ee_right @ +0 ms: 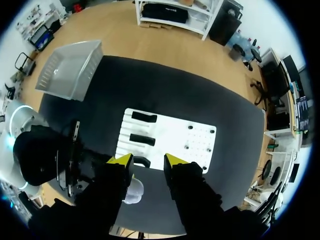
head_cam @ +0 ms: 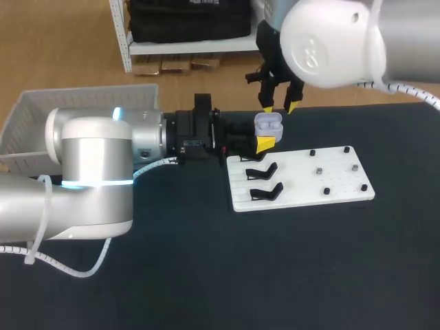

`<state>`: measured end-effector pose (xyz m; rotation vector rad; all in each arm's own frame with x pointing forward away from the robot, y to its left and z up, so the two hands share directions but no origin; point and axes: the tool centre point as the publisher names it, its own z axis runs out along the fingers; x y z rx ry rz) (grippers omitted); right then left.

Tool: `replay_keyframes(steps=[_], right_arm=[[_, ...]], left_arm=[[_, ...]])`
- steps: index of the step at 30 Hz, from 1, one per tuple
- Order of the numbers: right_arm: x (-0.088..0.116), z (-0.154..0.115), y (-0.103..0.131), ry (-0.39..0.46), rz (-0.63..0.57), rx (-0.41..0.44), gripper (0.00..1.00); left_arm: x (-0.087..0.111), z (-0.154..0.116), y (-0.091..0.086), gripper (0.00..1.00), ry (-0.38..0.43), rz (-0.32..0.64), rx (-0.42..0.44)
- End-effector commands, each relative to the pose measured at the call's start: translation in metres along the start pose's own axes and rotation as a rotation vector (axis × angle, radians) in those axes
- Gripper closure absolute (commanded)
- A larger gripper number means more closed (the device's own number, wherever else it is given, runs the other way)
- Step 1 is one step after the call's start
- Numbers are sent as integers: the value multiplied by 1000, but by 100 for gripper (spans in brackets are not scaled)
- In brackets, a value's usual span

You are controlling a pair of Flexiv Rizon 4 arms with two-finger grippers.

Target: Pick up each earbud case from the left stands, insert the matching earbuds, close the lid, and place the case in the box.

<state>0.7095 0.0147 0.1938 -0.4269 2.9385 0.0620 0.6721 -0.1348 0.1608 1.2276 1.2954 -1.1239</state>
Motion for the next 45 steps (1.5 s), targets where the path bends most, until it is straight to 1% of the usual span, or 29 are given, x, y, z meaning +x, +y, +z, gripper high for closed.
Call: replay_keyframes(steps=[1,6,10,12,16,18,19,20,21,23,25,29,31,33,36,39,40,42,45], right_arm=[[16,-6,1,-22,-2,-4,60],[24,-10,6,-28,-2,-22,59],[25,-7,9,-28,0,-25,58],[25,-14,7,-58,19,-25,57],[30,-35,1,-141,78,-58,55],[35,-43,-3,-180,104,-73,51],[38,-47,-4,-199,108,-75,43],[41,-51,-5,-222,117,-83,18],[43,-55,-5,-241,128,-91,0],[48,-60,-8,-267,164,-99,0],[48,-60,-8,-267,164,-99,0],[48,-60,-8,-267,164,-99,0],[48,-60,-8,-267,164,-99,0],[48,-60,-8,-267,164,-99,0],[48,-60,-8,-267,164,-99,0],[48,-60,-8,-267,164,-99,0],[48,-60,-8,-267,164,-99,0],[48,-60,-8,-267,164,-99,0],[48,-60,-8,-267,164,-99,0]], left_arm=[[2,0,-1,100,-9,6,-9],[2,0,-1,100,-9,6,-9],[2,0,-1,100,-9,6,-9],[2,0,-1,100,-9,6,-9],[2,0,-1,100,-9,6,-9],[2,0,-1,100,-9,6,-9],[2,0,-1,100,-9,6,-9],[2,0,-1,100,-9,6,-9],[2,0,-1,100,-9,6,-9],[-1,-3,0,100,-18,12,-8],[-8,-12,3,100,-31,26,-12],[-19,-38,12,100,-47,45,-37],[-28,-60,20,100,-66,66,-54],[-33,-76,27,100,-58,83,-62],[-42,-109,42,100,-59,100,-73],[-51,-144,58,100,-20,130,-69],[-54,-153,60,100,-10,135,-60],[-53,-170,68,100,11,136,-49],[-47,-208,91,100,50,137,-25]])
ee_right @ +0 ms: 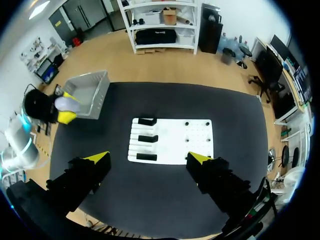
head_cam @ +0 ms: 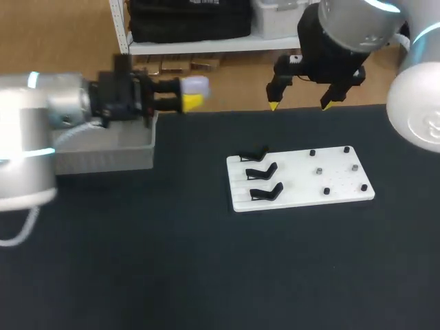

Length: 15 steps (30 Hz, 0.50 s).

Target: Pick up each earbud case from the left stands, insert the matching earbuds, close the lid, and place the case in the box.

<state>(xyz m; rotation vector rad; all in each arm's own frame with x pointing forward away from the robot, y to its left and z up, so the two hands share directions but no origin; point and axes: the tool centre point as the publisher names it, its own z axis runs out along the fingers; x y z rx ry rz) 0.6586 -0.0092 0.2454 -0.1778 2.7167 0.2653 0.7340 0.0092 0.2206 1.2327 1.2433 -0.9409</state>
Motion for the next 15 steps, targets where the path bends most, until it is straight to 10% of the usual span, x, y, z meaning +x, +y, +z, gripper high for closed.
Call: replay_keyframes(steps=[1,15], right_arm=[[2,-1,-1,-11,1,0,0],[2,-1,-1,-11,1,0,0]], left_arm=[[7,-68,31,100,43,4,90],[75,-157,98,100,115,-48,122]])
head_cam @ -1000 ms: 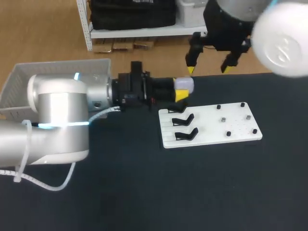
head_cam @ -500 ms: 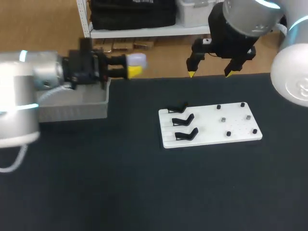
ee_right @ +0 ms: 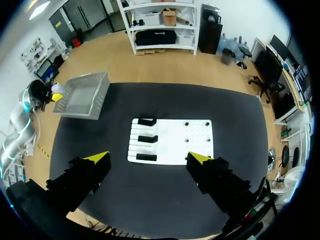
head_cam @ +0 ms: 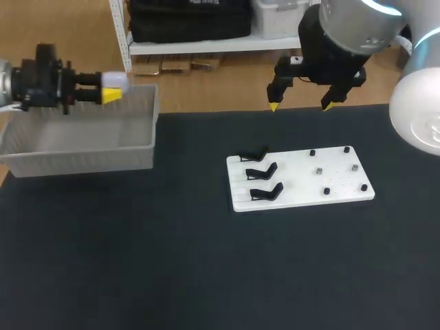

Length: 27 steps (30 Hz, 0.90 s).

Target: Pick up each earbud case from the left stands, insert the matching earbuds, close the lid, and place the case in the box.

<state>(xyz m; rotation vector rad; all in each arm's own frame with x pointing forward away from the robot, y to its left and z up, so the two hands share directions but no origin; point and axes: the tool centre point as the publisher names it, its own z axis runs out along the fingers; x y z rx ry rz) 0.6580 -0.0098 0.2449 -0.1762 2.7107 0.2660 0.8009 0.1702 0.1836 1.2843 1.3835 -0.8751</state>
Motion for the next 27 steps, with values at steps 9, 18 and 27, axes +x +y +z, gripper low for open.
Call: replay_keyframes(steps=[9,18,27], right_arm=[[2,-1,0,-5,1,1,0],[2,-1,0,-5,1,1,0],[2,-1,0,-5,1,1,0]], left_arm=[[83,-16,29,100,16,-109,141],[113,-14,36,100,95,-145,131],[109,-16,41,0,119,-149,103]])
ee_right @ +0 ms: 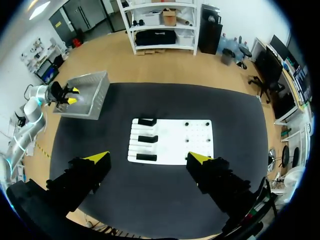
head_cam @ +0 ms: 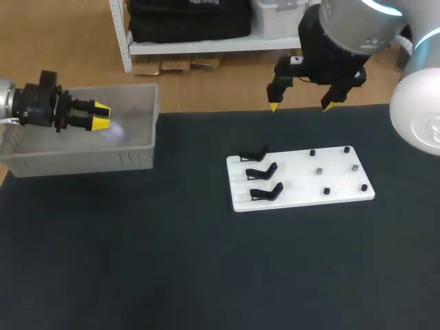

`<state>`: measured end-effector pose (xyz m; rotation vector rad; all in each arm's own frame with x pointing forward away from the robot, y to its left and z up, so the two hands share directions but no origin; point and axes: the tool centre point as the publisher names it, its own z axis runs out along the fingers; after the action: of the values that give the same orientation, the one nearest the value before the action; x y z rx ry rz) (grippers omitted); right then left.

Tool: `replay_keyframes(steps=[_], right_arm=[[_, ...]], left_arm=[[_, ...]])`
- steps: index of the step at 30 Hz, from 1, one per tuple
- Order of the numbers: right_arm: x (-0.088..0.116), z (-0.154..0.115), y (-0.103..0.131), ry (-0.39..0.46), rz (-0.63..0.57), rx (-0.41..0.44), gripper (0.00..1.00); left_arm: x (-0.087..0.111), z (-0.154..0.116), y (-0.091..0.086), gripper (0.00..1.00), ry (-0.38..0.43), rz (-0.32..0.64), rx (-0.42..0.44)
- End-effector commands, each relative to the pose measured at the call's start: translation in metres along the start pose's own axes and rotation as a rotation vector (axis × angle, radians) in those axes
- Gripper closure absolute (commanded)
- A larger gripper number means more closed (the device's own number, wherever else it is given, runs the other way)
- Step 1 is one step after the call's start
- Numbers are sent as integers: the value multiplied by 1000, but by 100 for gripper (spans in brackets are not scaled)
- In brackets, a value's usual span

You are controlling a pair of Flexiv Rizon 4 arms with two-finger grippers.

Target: Pick up each earbud case from the left stands, insert the matching earbuds, close the lid, and place the case in the box.

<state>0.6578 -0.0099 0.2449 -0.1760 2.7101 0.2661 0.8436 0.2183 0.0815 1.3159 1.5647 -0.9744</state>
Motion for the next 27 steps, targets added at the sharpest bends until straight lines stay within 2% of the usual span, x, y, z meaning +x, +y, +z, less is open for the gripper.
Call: replay_keyframes(steps=[1,6,10,22,25,27], right_arm=[[2,-1,0,-4,1,1,0],[2,-1,0,-4,1,1,0],[2,-1,0,-4,1,1,0],[2,-1,0,-4,1,1,0],[2,-1,0,-4,1,1,0],[2,-1,0,-4,1,1,0]], left_arm=[[-7,-3,2,0,7,5,27],[-26,-4,-15,0,-9,45,0],[-43,1,-40,0,-7,50,-37],[-63,16,-90,0,3,-7,-139],[-65,19,-101,0,-4,-45,-174],[-65,19,-101,0,-4,-45,-174]])
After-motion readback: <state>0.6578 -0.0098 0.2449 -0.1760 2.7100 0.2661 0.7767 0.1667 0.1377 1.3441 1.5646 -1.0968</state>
